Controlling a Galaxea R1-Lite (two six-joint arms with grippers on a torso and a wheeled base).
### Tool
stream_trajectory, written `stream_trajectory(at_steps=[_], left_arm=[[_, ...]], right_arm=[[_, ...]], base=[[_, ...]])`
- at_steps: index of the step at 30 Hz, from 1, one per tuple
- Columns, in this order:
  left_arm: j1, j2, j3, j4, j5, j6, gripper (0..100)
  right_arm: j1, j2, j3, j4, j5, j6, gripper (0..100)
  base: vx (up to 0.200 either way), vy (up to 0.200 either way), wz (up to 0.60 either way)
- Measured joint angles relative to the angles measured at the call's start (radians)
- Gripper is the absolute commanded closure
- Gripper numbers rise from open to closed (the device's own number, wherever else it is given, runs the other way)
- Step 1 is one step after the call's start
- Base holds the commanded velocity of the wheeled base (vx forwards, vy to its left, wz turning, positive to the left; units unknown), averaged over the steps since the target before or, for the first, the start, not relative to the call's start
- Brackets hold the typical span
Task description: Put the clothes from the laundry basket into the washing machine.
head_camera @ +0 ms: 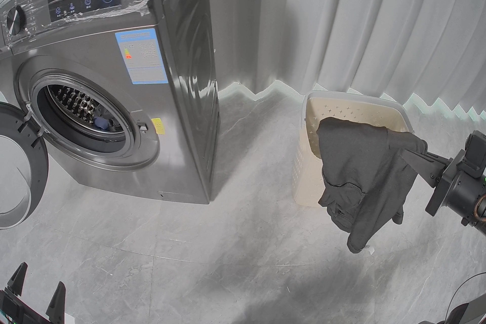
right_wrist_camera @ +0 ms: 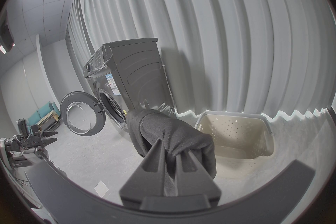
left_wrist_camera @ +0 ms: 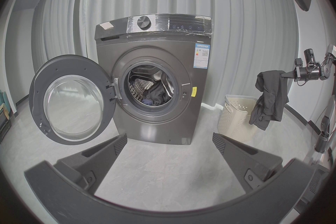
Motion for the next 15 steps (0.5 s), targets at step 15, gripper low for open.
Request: stream_trajectory(at_steps=[15], left_arm=[[0.0,0.0,0.0,0.0,0.0,0.002,0]], right_arm=[[0.009,0.012,-0.005,-0.001,0.013,0.016,100]], base=[[0.0,0.2,0.0]])
